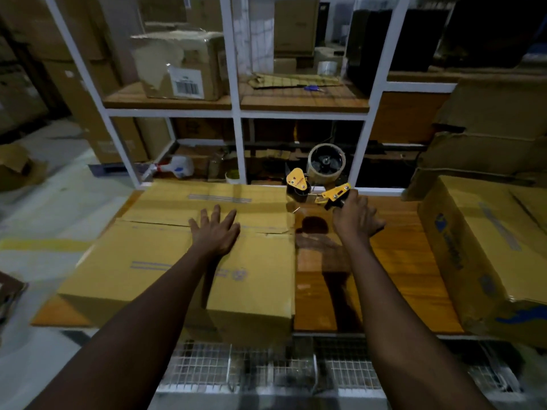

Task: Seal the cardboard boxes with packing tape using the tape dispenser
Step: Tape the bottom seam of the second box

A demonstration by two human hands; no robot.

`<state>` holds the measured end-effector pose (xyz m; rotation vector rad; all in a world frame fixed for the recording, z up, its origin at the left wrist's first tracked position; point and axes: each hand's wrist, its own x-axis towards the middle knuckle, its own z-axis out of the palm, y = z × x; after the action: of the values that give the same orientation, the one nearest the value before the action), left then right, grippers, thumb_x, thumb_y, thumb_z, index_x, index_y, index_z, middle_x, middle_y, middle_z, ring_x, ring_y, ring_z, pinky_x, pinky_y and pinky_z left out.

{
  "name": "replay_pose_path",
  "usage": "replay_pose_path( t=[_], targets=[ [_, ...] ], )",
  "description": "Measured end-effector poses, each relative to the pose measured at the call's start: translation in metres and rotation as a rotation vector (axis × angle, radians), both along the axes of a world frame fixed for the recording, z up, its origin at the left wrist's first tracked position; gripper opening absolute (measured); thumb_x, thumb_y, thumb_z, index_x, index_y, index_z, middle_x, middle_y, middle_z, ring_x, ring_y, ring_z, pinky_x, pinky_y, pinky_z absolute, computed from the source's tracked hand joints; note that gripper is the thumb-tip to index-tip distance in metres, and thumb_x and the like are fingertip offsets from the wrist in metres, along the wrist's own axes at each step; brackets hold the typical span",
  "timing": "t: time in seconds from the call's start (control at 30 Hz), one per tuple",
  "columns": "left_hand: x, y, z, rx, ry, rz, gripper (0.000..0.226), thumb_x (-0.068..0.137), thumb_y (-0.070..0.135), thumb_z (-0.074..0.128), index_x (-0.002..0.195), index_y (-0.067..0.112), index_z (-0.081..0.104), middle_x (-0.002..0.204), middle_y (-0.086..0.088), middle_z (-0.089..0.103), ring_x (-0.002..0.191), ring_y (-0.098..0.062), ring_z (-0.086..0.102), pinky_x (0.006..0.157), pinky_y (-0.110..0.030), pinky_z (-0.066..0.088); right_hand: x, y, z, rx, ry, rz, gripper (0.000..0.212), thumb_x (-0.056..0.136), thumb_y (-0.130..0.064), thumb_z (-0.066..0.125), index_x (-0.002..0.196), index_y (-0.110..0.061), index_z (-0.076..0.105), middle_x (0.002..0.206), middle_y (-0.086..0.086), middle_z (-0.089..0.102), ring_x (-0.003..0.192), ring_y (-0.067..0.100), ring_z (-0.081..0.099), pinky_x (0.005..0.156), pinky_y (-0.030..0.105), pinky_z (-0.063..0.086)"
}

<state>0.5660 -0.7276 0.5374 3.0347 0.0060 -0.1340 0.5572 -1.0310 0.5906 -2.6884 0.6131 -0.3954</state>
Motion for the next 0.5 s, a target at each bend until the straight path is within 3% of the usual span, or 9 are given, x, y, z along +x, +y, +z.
replay_pose_path(
  t=[0.33,0.5],
  targets=[
    [0.019,0.188,0.000,0.053,0.042,-0.052,0.059,0.099,0.063,0.012,0.153,0.047,-0.004,0.165,0.002,-0.010,0.151,-0.033,-0.004,0.113,-0.066,0.005,0.015,0.175,0.020,-0.041,-0.097,0.108,0.046,0.093,-0.036,0.057,0.133,-0.022,0.038,0.134,0.008,0.047,0.120,0.035,0.044,0.089,0.050,0.032],
    [0.016,0.253,0.001,-0.041,0.110,-0.100,0.061,0.099,0.064,0.018,0.153,0.047,-0.004,0.164,0.009,-0.014,0.151,-0.035,-0.004,0.115,-0.064,0.010,0.014,0.257,0.022,-0.086,-0.114,0.170,0.047,0.093,-0.035,0.057,0.134,-0.021,0.040,0.132,0.008,0.049,0.119,0.033,0.045,0.091,0.049,0.031]
  ],
)
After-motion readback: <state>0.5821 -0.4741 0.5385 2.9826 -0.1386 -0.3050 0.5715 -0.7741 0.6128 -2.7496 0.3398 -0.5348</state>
